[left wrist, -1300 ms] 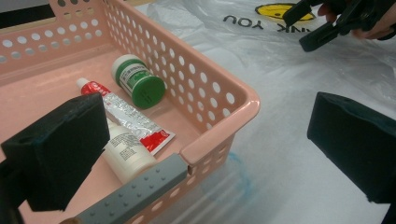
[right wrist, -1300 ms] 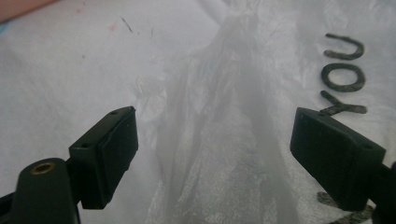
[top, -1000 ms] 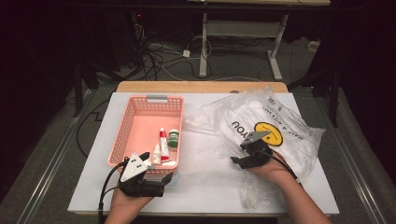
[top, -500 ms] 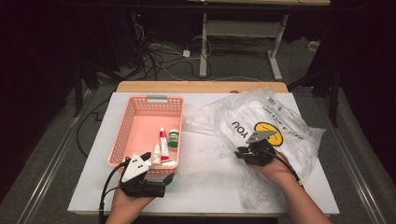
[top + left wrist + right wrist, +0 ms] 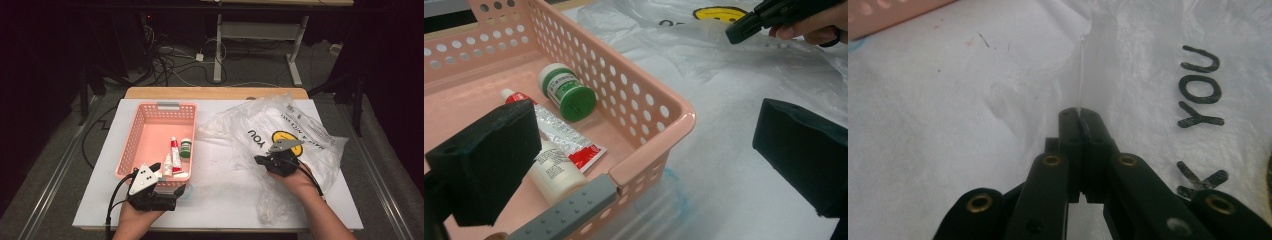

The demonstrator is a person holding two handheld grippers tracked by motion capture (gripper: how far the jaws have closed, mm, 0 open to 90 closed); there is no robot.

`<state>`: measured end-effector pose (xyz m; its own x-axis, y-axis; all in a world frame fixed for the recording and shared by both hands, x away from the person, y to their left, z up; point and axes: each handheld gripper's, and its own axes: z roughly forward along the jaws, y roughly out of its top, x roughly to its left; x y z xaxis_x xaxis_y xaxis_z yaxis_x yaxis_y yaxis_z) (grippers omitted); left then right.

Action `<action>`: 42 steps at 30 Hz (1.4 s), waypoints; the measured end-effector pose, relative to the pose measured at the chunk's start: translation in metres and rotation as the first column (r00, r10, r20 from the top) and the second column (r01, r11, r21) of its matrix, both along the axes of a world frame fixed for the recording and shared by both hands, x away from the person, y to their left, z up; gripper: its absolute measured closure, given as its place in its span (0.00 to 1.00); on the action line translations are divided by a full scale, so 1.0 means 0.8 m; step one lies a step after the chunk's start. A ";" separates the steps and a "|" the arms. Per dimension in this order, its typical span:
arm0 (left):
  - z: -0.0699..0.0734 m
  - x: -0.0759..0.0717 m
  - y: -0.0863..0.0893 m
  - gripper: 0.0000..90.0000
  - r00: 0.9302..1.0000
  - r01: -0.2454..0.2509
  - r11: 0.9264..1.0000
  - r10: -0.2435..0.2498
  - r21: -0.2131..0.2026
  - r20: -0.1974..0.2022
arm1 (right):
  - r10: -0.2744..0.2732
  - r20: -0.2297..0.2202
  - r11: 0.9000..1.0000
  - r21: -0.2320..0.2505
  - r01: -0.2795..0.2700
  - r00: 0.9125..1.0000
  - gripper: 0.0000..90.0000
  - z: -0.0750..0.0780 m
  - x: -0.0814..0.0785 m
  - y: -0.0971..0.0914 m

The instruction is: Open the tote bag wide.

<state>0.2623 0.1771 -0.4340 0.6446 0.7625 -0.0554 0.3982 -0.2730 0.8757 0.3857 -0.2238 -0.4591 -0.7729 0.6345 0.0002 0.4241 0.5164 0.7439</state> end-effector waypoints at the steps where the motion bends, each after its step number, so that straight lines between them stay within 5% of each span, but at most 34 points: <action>1: 0.000 0.000 0.000 0.00 1.000 0.000 1.000 0.000 0.000 0.000 | -0.005 0.010 1.000 0.013 0.005 1.000 1.00 0.001 0.000 -0.001; 11: 0.001 0.001 0.001 0.00 1.000 -0.004 1.000 0.004 0.001 0.006 | -0.057 0.106 0.993 0.106 0.046 0.993 1.00 0.016 -0.010 -0.011; 21: 0.001 0.002 0.004 0.00 1.000 -0.009 1.000 0.009 0.000 0.008 | -0.104 0.192 0.983 0.170 0.071 0.976 1.00 0.038 -0.015 -0.021; 42: 0.004 0.015 0.014 0.00 1.000 -0.025 0.999 0.025 -0.033 -0.009 | -0.210 0.260 0.954 0.266 0.139 0.942 1.00 0.080 -0.012 -0.022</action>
<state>0.2743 0.1884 -0.4310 0.6246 0.7762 -0.0863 0.4124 -0.2339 0.8805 0.3761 -0.2410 -0.3950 -0.6402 0.7676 -0.0320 0.2456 0.2439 0.9382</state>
